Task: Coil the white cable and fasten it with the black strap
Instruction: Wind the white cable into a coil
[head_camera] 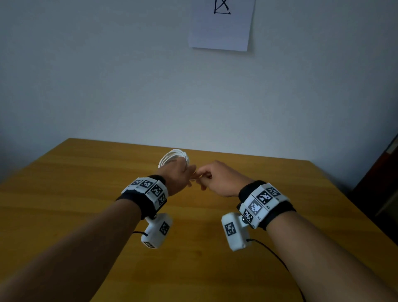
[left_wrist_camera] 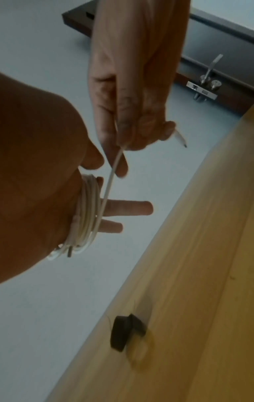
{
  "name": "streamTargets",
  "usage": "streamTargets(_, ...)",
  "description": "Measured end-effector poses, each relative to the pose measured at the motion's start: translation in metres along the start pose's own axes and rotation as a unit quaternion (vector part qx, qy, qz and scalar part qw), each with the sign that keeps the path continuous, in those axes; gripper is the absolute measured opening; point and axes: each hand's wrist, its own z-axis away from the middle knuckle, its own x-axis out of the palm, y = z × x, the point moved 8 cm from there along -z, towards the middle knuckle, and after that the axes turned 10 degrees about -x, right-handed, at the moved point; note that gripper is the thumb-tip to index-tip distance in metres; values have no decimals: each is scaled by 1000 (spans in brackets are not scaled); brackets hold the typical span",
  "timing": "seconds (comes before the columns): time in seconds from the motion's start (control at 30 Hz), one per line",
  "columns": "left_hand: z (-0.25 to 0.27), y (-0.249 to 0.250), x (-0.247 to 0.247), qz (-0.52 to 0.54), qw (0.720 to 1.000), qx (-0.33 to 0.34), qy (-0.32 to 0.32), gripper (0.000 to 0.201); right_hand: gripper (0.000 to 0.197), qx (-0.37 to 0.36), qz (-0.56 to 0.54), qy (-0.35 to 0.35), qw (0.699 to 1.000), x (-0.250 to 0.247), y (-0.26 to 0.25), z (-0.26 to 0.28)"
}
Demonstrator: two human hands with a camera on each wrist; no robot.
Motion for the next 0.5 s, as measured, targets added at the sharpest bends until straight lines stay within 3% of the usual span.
streamTargets(0.17,8,9,1,32,999,41,-12,81,20,-26,1,78,997,-17,1,0)
streamTargets(0.27,15,22,-3,56,997,47,-6,70,15,-36,-25,144,989,-28,6,-1)
streamTargets(0.33,10,17,3,122,991,8,-49,66,12,-41,-42,175,983,-33,9,-2)
streamTargets(0.43,2,14,8,280,955,-34,-97,60,9,-44,-60,208,975,-38,14,-2)
streamTargets(0.5,-2,15,10,377,916,-53,-130,55,11,-40,-81,228,970,-38,18,-3)
